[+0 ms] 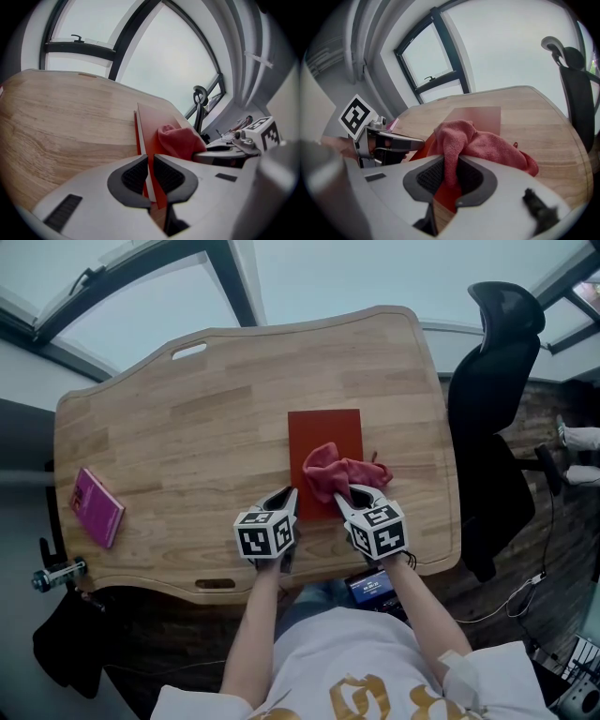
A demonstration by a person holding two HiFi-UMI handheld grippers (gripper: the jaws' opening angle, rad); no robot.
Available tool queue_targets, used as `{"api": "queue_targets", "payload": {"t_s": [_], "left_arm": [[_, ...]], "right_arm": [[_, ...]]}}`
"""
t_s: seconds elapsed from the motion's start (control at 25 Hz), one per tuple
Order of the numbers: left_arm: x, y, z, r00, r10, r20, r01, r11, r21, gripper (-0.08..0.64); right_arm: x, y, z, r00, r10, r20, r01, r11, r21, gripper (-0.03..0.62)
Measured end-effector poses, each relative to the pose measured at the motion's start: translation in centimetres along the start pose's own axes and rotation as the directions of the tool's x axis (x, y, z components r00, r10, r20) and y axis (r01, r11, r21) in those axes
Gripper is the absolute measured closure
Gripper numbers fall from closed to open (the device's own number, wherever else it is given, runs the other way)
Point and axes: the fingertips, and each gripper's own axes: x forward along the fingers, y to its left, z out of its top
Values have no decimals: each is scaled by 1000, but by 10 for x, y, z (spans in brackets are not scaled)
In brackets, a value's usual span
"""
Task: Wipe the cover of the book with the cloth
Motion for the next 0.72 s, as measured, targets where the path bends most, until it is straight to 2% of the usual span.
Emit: {"api": "queue_targets", "payload": {"t_s": [0.16, 0.24, 0.48, 0.6, 0.72], "left_arm": [[1, 1, 0, 1000, -22, 3, 23, 999, -49, 514], [0, 1, 0, 1000, -25, -1, 24, 998, -58, 514], [-10, -4, 7, 1000, 22, 6, -22, 999, 45, 512], [-20, -14, 22, 998, 25, 63, -31, 994, 108, 514], [-32, -29, 47, 989, 10, 148, -41, 977, 207, 525]], "right_arm": [[0, -1, 1, 1000, -1, -1, 1, 1000, 24, 517], [-4, 2, 5, 999, -5, 32, 4, 1000, 22, 517], [-22, 6, 23, 986, -72, 153, 80, 996, -46, 517], [-36, 4, 35, 973, -114, 201, 129, 990, -62, 517], [-54, 1, 48, 953, -163, 254, 184, 981, -59, 516]]}}
